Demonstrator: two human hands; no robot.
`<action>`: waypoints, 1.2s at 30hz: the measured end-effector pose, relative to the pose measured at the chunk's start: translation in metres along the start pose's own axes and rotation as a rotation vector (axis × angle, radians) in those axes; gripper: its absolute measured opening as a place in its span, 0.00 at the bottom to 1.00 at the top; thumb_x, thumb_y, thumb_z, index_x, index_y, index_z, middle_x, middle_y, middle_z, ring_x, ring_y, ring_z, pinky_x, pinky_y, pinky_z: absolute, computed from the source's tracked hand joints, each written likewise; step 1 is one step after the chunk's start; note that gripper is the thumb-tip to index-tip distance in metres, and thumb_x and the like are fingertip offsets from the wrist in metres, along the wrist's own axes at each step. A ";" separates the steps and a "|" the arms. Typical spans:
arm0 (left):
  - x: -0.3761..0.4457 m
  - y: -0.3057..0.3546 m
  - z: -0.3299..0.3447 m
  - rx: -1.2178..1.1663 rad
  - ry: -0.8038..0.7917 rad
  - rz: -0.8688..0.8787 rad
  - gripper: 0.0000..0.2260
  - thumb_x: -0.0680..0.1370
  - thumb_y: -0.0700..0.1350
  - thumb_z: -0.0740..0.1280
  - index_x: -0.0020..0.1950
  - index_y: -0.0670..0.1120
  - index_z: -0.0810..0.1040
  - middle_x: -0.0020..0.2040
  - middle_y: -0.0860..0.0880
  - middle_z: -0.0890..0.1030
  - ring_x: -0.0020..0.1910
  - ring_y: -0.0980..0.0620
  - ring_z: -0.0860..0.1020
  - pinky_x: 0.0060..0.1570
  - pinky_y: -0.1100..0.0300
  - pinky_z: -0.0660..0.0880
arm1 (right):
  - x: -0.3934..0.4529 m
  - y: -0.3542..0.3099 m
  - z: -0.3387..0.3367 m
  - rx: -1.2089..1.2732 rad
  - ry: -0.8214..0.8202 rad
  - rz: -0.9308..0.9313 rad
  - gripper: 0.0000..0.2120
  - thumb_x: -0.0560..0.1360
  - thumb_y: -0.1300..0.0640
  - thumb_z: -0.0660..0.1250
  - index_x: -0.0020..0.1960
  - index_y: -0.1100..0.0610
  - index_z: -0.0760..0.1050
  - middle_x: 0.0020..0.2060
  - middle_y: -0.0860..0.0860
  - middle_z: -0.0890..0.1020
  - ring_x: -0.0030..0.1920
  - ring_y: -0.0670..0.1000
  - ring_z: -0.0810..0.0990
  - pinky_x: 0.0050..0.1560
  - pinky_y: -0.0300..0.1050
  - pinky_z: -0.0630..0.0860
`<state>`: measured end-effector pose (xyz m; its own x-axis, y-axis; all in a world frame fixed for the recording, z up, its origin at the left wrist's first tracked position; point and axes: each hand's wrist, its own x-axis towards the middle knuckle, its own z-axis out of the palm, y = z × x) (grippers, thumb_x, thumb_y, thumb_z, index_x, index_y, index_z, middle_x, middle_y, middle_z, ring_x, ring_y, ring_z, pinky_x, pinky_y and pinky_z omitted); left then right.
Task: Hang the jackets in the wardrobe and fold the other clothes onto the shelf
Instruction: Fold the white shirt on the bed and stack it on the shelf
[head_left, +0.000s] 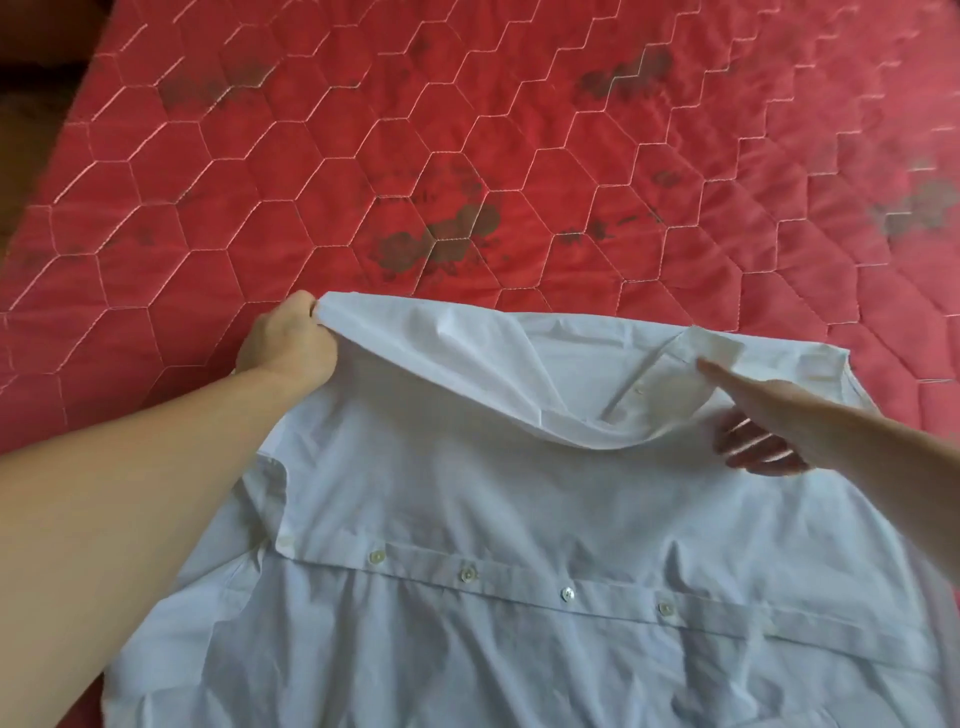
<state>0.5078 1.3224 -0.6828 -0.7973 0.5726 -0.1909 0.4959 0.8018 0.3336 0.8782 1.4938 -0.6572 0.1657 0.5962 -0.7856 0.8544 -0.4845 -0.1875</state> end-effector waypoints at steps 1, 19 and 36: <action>-0.004 0.002 0.001 -0.063 0.006 -0.057 0.07 0.79 0.41 0.57 0.52 0.44 0.73 0.51 0.39 0.78 0.47 0.40 0.73 0.47 0.51 0.69 | 0.000 0.000 0.000 0.168 -0.003 -0.002 0.34 0.70 0.29 0.63 0.45 0.62 0.77 0.37 0.57 0.83 0.33 0.54 0.82 0.32 0.40 0.76; -0.076 0.070 0.042 -1.804 -0.411 -0.696 0.12 0.82 0.49 0.59 0.54 0.45 0.79 0.50 0.45 0.83 0.49 0.46 0.82 0.45 0.51 0.79 | -0.022 0.092 -0.012 1.077 -0.342 -0.271 0.15 0.60 0.63 0.64 0.47 0.56 0.76 0.54 0.58 0.80 0.45 0.56 0.85 0.54 0.56 0.79; -0.076 0.070 0.057 -1.712 -0.391 -0.680 0.10 0.81 0.50 0.62 0.58 0.48 0.77 0.55 0.50 0.83 0.56 0.49 0.81 0.50 0.50 0.78 | 0.033 0.066 -0.046 0.629 0.133 -0.261 0.03 0.74 0.60 0.71 0.47 0.54 0.79 0.36 0.49 0.79 0.34 0.47 0.75 0.39 0.43 0.77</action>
<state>0.6225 1.3450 -0.6977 -0.4492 0.4726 -0.7582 -0.8590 0.0051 0.5120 0.9629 1.5104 -0.6683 0.0871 0.7978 -0.5966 0.4334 -0.5695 -0.6984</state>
